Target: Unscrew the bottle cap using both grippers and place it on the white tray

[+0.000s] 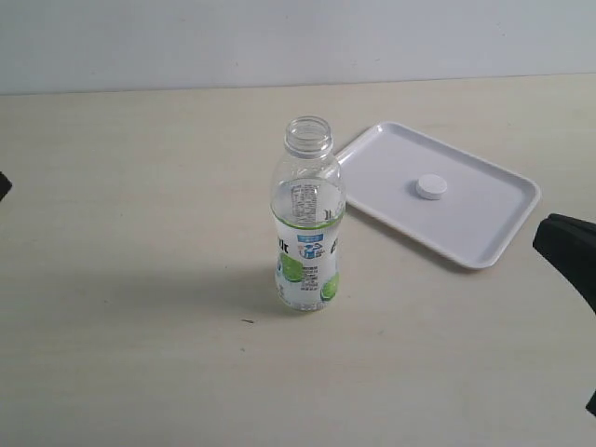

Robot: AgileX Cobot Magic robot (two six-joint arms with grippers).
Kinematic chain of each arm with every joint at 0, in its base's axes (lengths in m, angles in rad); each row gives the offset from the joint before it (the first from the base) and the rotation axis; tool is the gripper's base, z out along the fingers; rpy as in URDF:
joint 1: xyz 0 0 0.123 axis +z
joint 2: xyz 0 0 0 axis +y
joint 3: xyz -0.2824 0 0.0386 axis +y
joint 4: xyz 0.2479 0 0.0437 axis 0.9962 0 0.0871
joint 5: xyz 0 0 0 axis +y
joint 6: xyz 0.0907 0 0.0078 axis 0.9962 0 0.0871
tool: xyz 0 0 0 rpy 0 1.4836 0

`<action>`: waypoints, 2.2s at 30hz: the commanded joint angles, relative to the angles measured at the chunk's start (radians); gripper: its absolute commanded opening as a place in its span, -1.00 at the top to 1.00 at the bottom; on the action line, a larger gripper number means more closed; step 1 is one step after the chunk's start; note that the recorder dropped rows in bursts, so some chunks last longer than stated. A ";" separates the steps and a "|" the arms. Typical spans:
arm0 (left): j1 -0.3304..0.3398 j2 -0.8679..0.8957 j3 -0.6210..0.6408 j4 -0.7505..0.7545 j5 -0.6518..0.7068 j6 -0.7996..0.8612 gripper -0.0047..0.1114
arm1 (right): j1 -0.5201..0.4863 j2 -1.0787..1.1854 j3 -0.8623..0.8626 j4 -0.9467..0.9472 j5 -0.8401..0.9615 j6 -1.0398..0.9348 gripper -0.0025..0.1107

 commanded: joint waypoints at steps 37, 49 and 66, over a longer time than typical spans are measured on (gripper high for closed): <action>0.003 -0.344 0.008 0.047 0.114 -0.054 0.92 | 0.000 -0.049 0.018 -0.063 -0.244 0.291 0.96; 0.003 -0.344 0.008 0.049 0.117 -0.054 0.92 | -0.105 -0.363 0.059 -0.067 -0.520 0.222 0.96; 0.003 -0.344 0.008 0.051 0.119 -0.054 0.92 | -0.117 -0.396 0.076 -0.151 -0.539 0.161 0.96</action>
